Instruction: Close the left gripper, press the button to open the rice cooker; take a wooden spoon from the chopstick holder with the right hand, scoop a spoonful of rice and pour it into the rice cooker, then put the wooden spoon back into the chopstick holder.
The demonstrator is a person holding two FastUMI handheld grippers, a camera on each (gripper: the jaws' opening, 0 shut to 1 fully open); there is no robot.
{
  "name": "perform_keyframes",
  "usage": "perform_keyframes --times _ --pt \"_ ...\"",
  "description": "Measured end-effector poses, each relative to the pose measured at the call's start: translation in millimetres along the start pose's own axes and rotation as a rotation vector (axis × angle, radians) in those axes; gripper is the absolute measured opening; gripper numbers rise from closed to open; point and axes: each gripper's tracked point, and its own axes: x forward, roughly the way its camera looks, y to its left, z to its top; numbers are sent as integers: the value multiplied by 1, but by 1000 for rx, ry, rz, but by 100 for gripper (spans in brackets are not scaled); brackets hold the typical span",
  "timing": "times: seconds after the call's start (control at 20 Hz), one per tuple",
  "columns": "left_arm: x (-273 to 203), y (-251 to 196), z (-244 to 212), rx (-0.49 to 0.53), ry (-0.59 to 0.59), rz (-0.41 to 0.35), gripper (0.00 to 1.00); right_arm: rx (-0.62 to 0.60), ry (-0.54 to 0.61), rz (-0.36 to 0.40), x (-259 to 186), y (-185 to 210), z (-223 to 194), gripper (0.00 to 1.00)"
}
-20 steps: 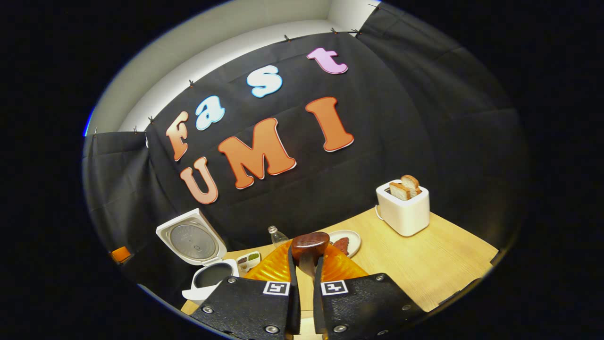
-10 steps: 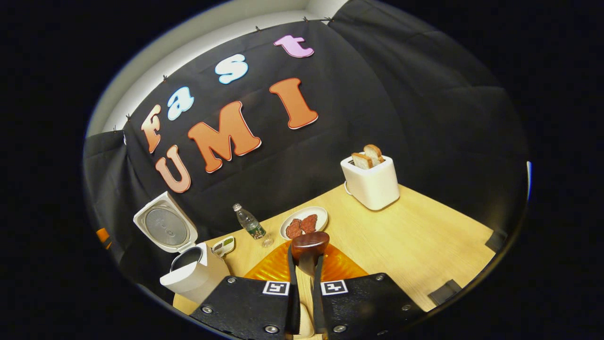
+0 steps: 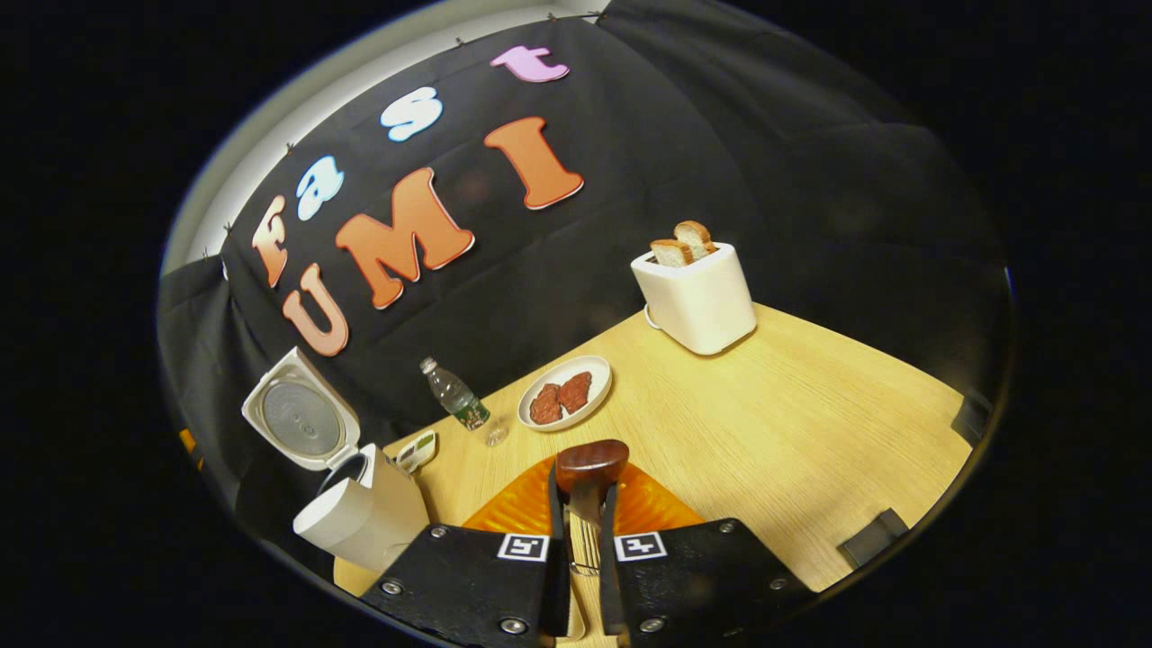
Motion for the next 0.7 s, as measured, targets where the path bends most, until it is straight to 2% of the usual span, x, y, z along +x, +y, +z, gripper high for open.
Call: perform_keyframes --times 0.2,0.3,0.35,0.4,0.45,0.5,0.55,0.6,0.65,0.7 --pt "1 -4 5 -11 -13 -10 98 -33 8 -94 0 -26 -4 25" --pt "1 -4 8 0 -19 -11 98 -55 18 -124 -1 -37 -7 37" --pt "2 -5 10 2 -22 -13 98 -53 26 -132 -3 -38 -6 53" --pt "4 -5 12 2 -24 -14 93 -53 27 -148 -6 -41 -7 63" --pt "5 -6 15 2 -27 -17 93 -61 22 -169 -8 -45 -7 83" --pt "7 -7 18 3 -31 -20 93 -75 13 -189 -11 -47 -4 90" --pt "11 -6 23 5 -36 -20 93 -93 6 -204 -15 -48 -2 95" --pt "14 -6 28 10 -45 -18 100 -114 -3 -212 -20 -48 3 95" --pt "19 -5 35 16 -55 -15 93 -138 -15 -214 -26 -44 9 95" --pt "25 -5 42 25 -65 -14 97 -164 -31 -215 -32 -41 17 95"
